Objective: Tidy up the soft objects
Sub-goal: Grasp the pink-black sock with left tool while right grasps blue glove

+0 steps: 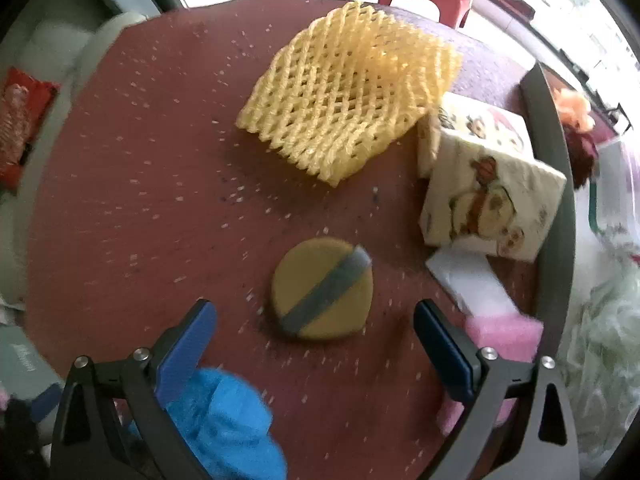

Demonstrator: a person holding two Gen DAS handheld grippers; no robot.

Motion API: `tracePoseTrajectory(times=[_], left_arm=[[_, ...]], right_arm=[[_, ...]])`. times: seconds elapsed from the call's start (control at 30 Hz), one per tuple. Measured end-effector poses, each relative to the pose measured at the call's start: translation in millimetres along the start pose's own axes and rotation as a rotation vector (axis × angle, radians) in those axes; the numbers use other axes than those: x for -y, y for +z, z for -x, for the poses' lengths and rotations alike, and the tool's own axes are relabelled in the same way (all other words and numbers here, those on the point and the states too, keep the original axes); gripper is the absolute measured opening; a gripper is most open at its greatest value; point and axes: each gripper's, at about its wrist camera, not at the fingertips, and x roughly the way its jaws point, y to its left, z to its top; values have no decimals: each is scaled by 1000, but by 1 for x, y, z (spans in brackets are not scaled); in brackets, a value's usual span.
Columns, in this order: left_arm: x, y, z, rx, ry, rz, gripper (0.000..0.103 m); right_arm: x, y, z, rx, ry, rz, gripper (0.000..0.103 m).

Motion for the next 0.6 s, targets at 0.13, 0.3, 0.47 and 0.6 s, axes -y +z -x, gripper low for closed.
tracePoseTrajectory(times=[0.13,0.3,0.47,0.6], left_arm=[[2,-1,-1,1,9,-3,102],[8,-1,-10,-23,25,-14,102],[11,0,-13,-33,26,-16,102],[13,0,-14,-50,24,-45,102]], right_arm=[[-7,-20,21,-10,72,32,100],[-32,-45,24,-73,107,106,100],[-51,-52,9,-125,65,139,76],[-57,-57,3,-143,46,138,43]])
